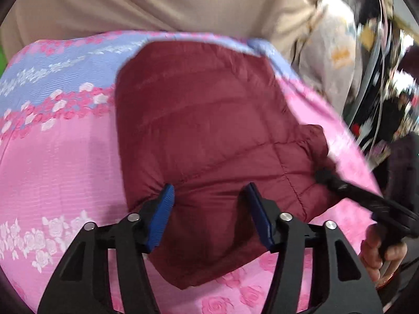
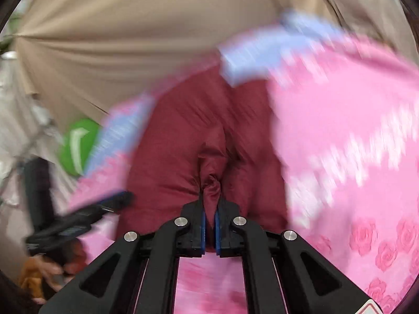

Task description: Fold large clothes

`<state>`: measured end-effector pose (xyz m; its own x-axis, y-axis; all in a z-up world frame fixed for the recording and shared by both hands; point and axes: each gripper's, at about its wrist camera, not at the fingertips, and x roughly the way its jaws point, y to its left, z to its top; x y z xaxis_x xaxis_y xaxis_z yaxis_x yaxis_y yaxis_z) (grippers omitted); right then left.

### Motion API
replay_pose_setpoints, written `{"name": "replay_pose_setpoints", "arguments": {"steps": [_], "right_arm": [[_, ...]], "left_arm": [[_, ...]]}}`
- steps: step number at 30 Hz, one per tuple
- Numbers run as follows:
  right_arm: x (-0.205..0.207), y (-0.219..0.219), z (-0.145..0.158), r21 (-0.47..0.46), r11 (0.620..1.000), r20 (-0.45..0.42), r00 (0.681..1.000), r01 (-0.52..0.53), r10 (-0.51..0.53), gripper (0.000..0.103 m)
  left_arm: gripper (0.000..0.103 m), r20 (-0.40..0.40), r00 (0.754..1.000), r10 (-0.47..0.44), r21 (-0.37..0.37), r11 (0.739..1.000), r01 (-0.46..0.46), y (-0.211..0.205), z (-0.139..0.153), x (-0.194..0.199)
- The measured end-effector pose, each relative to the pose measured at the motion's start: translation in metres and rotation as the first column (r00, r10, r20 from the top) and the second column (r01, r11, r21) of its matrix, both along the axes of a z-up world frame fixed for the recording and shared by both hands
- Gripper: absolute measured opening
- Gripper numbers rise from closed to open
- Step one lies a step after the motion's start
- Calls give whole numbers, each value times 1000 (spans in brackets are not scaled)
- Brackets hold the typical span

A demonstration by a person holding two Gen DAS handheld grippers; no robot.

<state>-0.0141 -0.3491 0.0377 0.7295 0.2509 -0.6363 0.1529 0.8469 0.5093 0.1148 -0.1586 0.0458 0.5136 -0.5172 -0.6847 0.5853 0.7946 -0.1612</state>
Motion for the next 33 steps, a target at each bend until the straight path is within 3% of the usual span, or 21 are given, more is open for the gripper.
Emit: {"name": "replay_pose_setpoints", "arguments": {"steps": [2, 4, 7, 10, 13, 16, 21, 23, 27, 28, 30, 33], "right_arm": [[7, -9, -34, 125, 992, -70, 997, -19, 28, 2], [4, -14, -36, 167, 986, -81, 996, -10, 24, 3], [-7, -18, -4, 81, 996, -66, 997, 40, -35, 13], [-12, -17, 53, -81, 993, 47, 995, 88, -84, 23], [12, -14, 89, -154, 985, 124, 991, 75, -56, 48], [49, -11, 100, -201, 975, 157, 985, 97, -66, 56], [127, -20, 75, -148, 987, 42, 997, 63, -57, 51], [140, -20, 68, -112, 993, 31, 999, 44, -41, 11], [128, -23, 71, -95, 992, 136, 988, 88, -75, 5], [130, -24, 67, -120, 988, 125, 989, 101, -86, 5], [149, -22, 34, -206, 973, 13, 995, 103, -102, 6], [159, -26, 6, -198, 976, -47, 994, 88, -99, 6]], "left_arm": [[52, 20, 1000, 1, 53, 999, -2, -13, -13, 0], [52, 47, 999, 10, 89, 996, -14, -19, -19, -2], [52, 51, 999, 13, 94, 995, -18, -19, -19, -1], [52, 47, 999, 14, 89, 996, -19, -21, -19, 0], [52, 62, 998, 19, 101, 995, -25, -24, -20, -3], [52, 66, 998, 22, 105, 994, -29, -25, -20, -4], [52, 66, 998, 22, 108, 994, -29, -23, -20, -5], [52, 68, 997, 22, 111, 993, -30, -24, -20, -5], [52, 72, 997, 15, 111, 994, -22, -23, -21, -4], [53, 74, 997, 13, 111, 994, -21, -23, -21, -4], [53, 86, 996, -4, 104, 995, -5, -25, -20, -6], [55, 105, 994, -28, 80, 997, 20, -25, -12, -13]]}}
